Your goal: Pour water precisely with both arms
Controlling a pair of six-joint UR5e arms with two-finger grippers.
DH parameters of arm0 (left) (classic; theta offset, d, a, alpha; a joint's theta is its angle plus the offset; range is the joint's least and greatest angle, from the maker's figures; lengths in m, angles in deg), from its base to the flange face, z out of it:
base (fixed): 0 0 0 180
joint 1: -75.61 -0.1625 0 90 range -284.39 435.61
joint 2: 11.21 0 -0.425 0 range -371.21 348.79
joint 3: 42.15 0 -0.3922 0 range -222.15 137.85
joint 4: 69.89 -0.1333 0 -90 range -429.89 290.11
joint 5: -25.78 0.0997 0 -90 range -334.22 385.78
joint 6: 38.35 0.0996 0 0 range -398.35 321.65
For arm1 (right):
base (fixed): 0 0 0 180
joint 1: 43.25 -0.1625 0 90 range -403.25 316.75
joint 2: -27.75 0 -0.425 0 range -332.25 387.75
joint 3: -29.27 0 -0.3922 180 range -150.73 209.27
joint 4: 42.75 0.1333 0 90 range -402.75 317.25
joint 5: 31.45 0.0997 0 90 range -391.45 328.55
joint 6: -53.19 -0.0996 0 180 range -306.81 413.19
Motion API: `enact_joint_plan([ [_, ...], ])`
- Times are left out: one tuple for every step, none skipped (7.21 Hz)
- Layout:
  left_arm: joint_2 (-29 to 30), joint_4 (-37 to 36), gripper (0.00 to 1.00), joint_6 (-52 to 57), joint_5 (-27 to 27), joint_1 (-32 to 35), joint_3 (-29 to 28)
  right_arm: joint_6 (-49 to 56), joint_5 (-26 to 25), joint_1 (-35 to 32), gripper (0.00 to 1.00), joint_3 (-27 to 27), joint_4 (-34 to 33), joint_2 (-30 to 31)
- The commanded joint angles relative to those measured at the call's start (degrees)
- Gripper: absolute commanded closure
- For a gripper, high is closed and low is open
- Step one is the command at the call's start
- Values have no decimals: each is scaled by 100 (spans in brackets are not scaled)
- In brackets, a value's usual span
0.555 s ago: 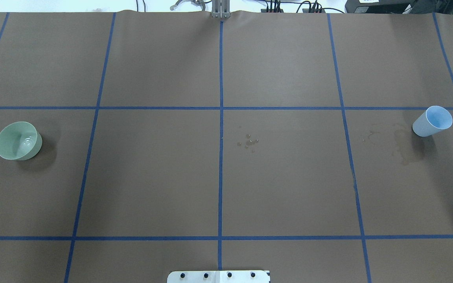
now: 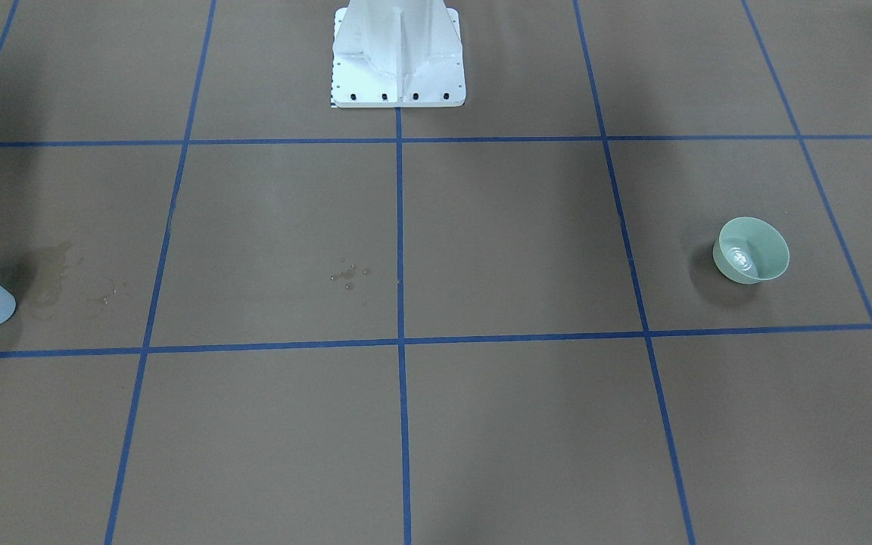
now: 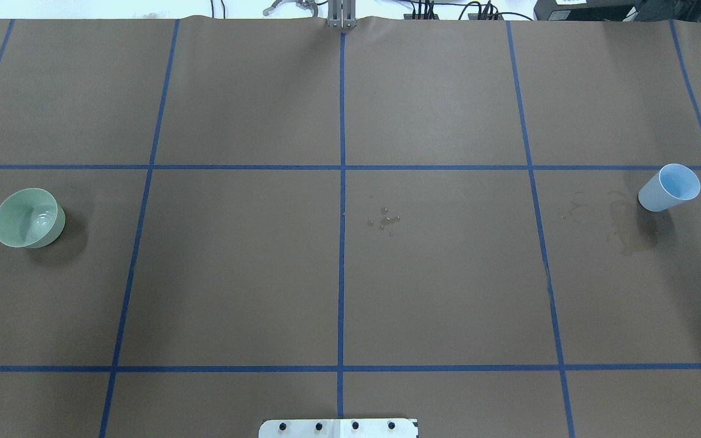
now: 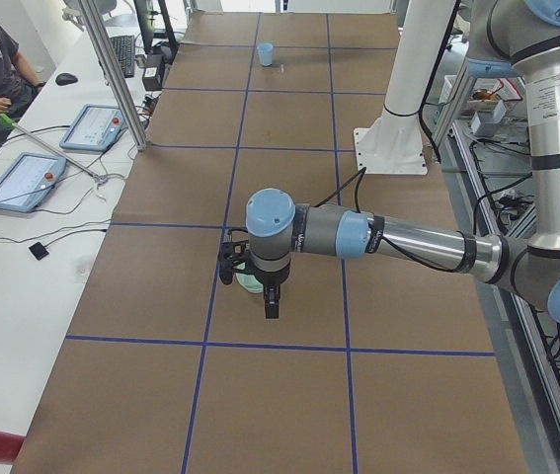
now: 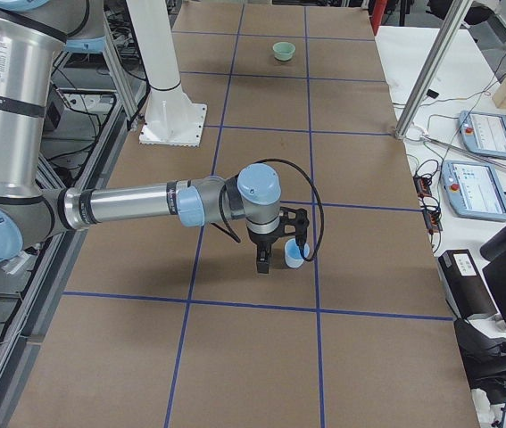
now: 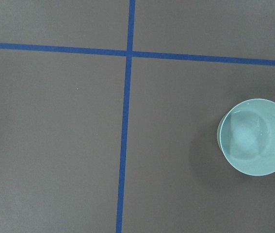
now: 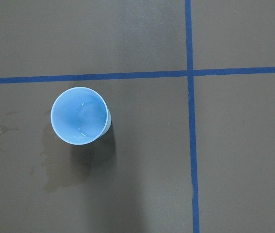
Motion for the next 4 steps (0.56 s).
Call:
enact_joint_plan([
  [-35,-16,0,-12,-220,0,60,-47,-9,10,1,16,51,-28],
  [-61,62,0,14,-492,-18,-36,-47,26,11,1,86,51,-29],
  [-44,142,0,-133,-512,-105,-63,-4,357,11,1,130,59,-55],
  [78,160,0,-318,-504,-436,-89,-29,413,2,1,95,60,-46],
])
